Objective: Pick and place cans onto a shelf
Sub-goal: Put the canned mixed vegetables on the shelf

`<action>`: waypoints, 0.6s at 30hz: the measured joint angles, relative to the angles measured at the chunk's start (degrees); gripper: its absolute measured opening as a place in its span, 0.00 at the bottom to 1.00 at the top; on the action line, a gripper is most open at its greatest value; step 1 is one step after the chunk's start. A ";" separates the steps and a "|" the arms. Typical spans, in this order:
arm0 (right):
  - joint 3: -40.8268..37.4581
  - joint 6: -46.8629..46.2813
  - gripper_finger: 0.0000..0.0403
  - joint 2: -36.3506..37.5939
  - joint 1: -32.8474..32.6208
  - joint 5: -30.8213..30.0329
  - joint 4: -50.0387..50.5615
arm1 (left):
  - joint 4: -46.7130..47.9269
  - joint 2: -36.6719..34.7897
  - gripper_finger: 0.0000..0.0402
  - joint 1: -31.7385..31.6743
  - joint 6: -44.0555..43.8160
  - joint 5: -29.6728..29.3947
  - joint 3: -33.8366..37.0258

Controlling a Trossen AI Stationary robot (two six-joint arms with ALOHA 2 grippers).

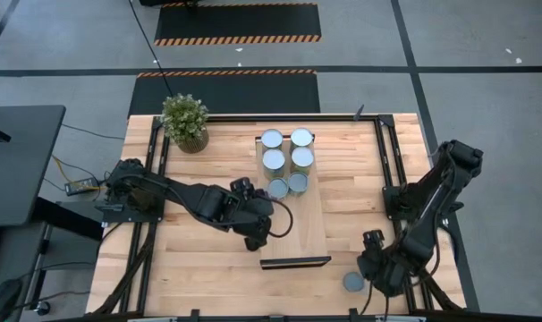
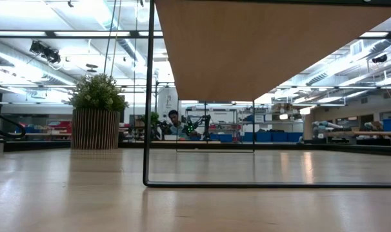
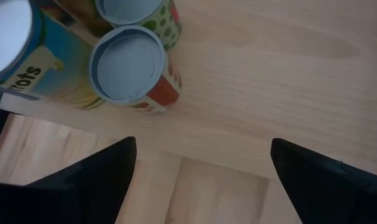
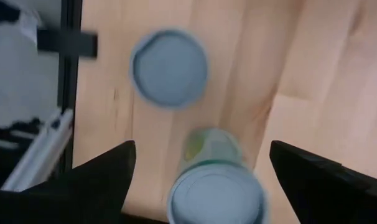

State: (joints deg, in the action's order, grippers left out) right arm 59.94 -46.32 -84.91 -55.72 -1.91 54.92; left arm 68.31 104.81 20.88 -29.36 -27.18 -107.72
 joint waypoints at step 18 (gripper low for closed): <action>-2.68 9.52 0.85 -10.53 -3.22 4.76 1.43 | -0.02 0.00 0.94 -0.09 0.53 0.00 0.00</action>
State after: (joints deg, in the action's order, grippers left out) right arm 57.26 -36.79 -95.44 -58.94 2.84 56.34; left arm 68.29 104.81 20.80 -28.83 -27.18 -107.72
